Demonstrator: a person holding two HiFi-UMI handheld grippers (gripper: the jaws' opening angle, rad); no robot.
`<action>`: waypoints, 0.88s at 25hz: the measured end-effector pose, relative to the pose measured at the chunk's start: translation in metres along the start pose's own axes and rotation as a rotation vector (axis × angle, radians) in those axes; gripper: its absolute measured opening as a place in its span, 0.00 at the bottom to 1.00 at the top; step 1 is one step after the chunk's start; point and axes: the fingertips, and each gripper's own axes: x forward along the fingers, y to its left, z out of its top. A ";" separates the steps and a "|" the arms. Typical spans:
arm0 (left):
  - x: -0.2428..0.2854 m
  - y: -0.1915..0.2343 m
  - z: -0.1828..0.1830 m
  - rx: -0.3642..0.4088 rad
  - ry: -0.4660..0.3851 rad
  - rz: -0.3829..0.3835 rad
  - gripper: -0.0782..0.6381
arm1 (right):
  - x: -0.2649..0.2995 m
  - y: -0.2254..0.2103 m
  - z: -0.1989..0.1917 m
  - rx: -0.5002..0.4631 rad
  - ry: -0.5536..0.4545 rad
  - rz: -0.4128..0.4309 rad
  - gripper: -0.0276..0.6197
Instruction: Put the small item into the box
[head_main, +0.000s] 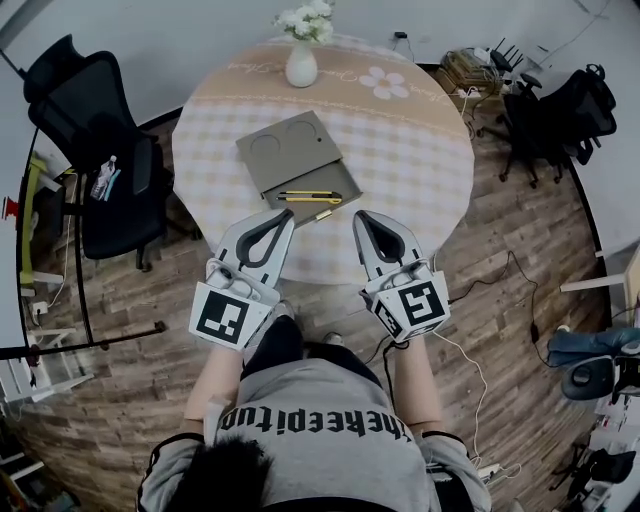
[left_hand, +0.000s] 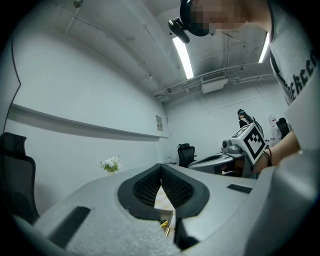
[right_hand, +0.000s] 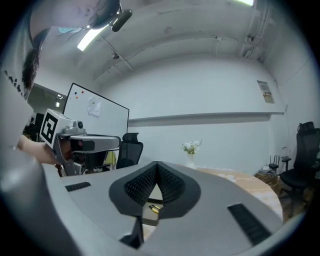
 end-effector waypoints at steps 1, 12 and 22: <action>-0.003 -0.003 0.001 0.001 -0.001 0.014 0.13 | -0.004 0.002 0.003 -0.004 -0.006 0.011 0.05; -0.042 -0.038 0.013 0.017 -0.002 0.171 0.13 | -0.045 0.013 0.019 -0.013 -0.057 0.083 0.05; -0.073 -0.057 0.022 0.063 -0.048 0.273 0.13 | -0.079 0.027 0.023 -0.016 -0.078 0.128 0.05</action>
